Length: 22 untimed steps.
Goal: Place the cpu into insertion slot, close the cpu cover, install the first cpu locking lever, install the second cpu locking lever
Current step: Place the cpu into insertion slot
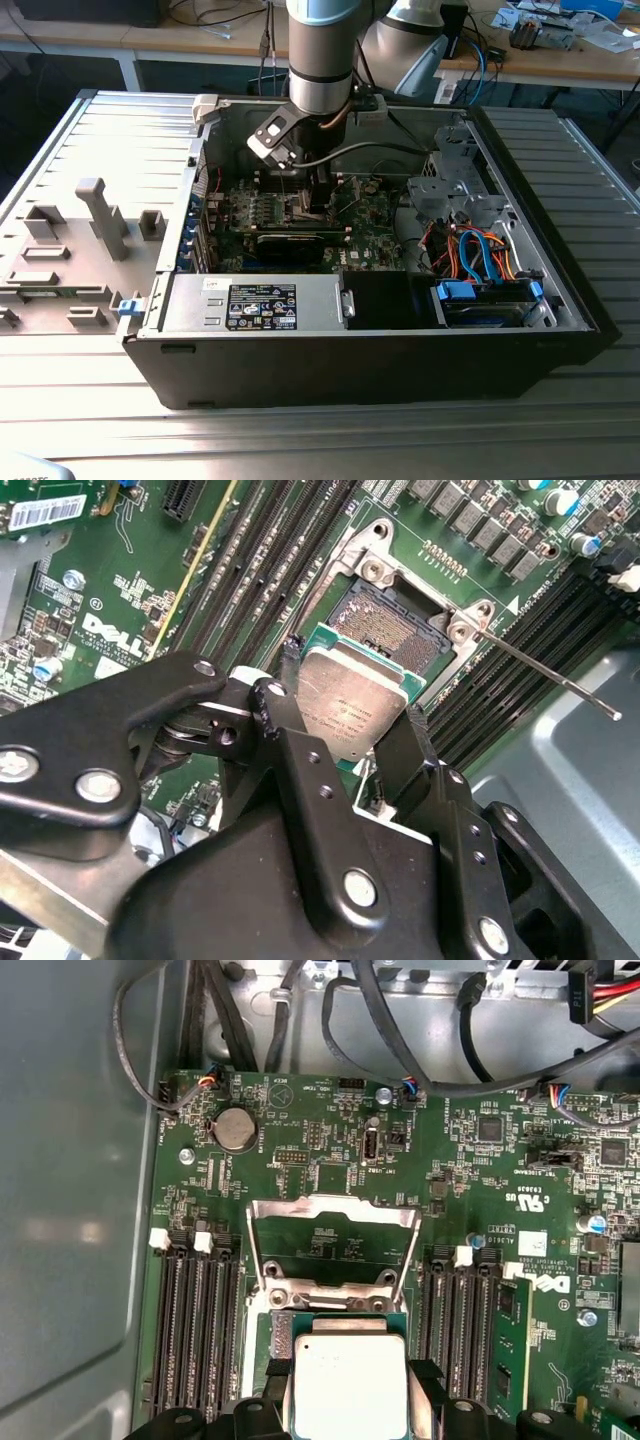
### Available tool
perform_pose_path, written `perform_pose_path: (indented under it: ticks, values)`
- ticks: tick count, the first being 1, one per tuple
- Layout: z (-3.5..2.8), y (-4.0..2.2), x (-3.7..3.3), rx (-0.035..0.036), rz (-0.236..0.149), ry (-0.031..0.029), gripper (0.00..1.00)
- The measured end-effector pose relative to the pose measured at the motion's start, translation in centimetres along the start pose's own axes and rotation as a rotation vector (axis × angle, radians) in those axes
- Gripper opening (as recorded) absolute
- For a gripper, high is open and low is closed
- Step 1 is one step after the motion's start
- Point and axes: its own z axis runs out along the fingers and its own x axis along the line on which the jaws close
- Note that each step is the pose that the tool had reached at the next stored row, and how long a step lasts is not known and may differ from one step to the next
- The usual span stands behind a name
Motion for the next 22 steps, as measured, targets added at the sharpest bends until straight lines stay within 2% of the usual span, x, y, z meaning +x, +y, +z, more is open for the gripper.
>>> perform_pose_path:
  ticks: [11,22]
  values:
    - [0.0,-0.01,0.0,-0.0006,0.039,-0.0012,0.54]
    - [0.07,-0.05,0.15,-0.0006,0.037,-0.0011,0.54]
